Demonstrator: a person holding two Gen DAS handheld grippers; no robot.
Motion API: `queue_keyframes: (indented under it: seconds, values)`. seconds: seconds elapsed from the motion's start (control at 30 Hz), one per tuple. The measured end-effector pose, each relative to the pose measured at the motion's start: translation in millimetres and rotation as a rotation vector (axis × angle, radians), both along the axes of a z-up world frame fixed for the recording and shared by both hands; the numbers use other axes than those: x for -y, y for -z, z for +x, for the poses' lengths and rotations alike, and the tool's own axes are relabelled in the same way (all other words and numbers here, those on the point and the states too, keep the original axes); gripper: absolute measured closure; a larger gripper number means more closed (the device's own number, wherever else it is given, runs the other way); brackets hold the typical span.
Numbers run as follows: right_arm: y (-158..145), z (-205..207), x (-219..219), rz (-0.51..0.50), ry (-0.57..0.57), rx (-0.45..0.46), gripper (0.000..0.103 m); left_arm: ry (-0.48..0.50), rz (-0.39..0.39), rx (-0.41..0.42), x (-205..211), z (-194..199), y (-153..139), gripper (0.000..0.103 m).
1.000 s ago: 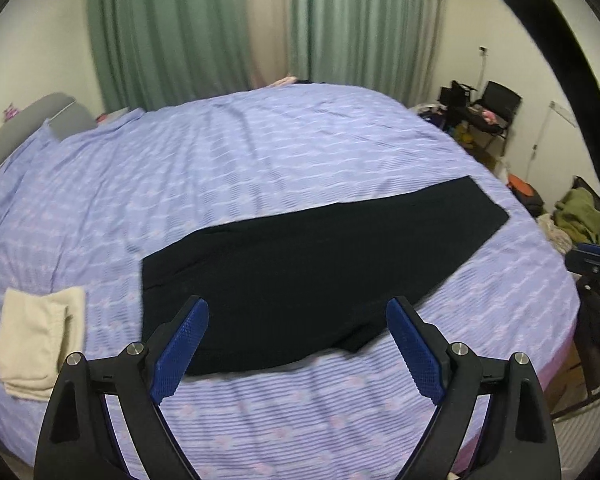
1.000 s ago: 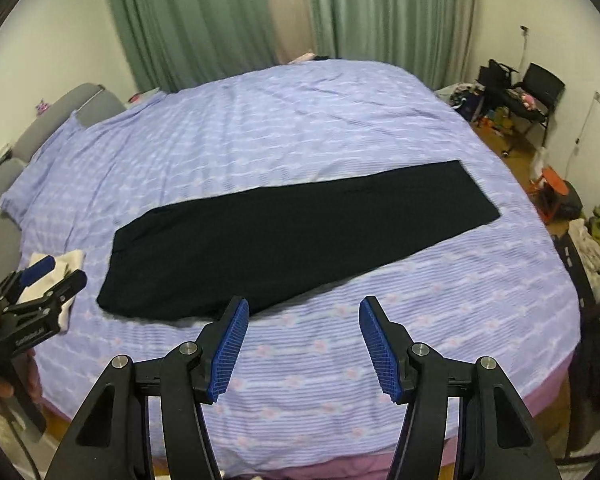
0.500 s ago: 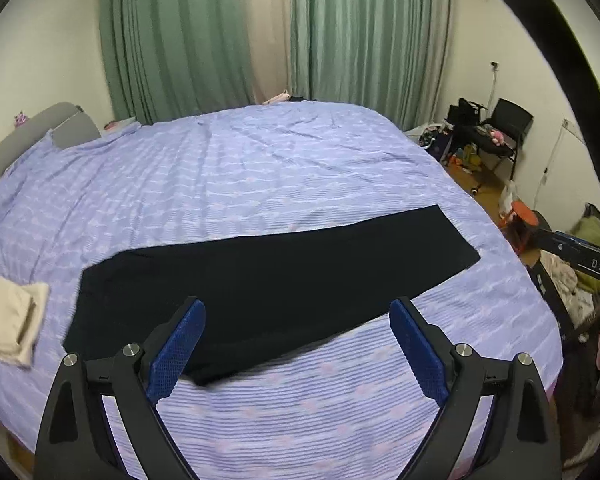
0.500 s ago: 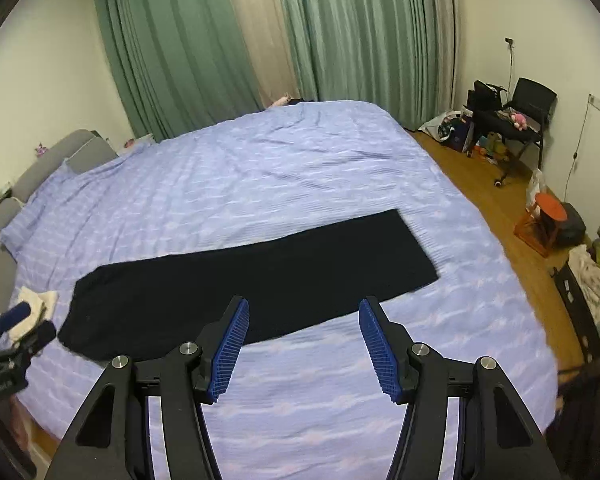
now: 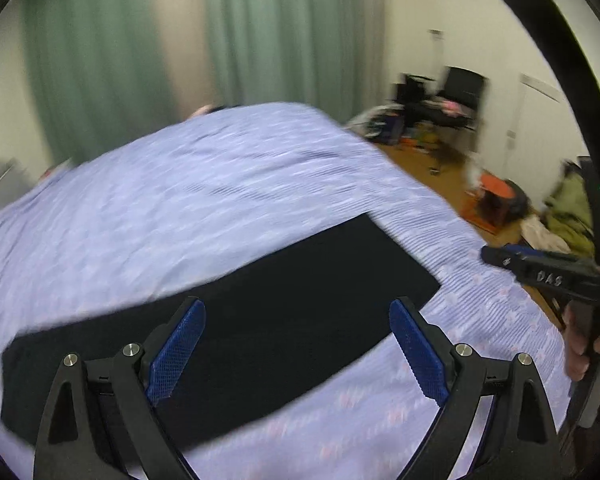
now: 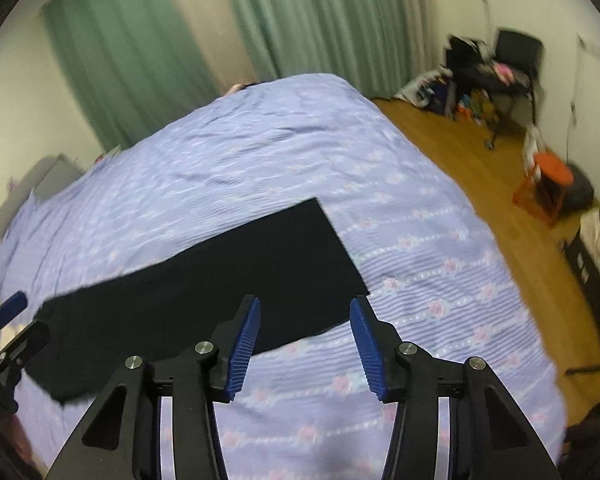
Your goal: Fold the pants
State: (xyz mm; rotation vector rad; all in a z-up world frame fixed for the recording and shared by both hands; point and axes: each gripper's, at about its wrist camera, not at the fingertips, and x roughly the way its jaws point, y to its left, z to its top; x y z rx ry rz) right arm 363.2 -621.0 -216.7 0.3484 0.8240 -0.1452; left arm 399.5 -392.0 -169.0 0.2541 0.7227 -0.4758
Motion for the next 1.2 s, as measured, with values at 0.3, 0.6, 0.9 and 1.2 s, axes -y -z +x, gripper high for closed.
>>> queue_keyframes:
  seconds: [0.3, 0.6, 0.9, 1.2]
  values:
    - [95.4, 26.2, 33.5, 0.178, 0.141, -0.008, 0.062, 0.150, 0.071, -0.023, 74.0, 60.6, 65.8, 0.009]
    - [148.6, 30.2, 46.7, 0.273, 0.128, -0.044, 0.062, 0.143, 0.070, -0.087, 91.4, 76.2, 111.0, 0.011]
    - [135.9, 44.0, 46.1, 0.282, 0.039, 0.002, 0.071, 0.119, 0.021, -0.125, 97.3, 67.7, 116.3, 0.011]
    - [144.2, 67.1, 69.4, 0.401, -0.002, 0.002, 0.070, 0.123, 0.013, -0.107, 95.7, 62.0, 108.2, 0.011]
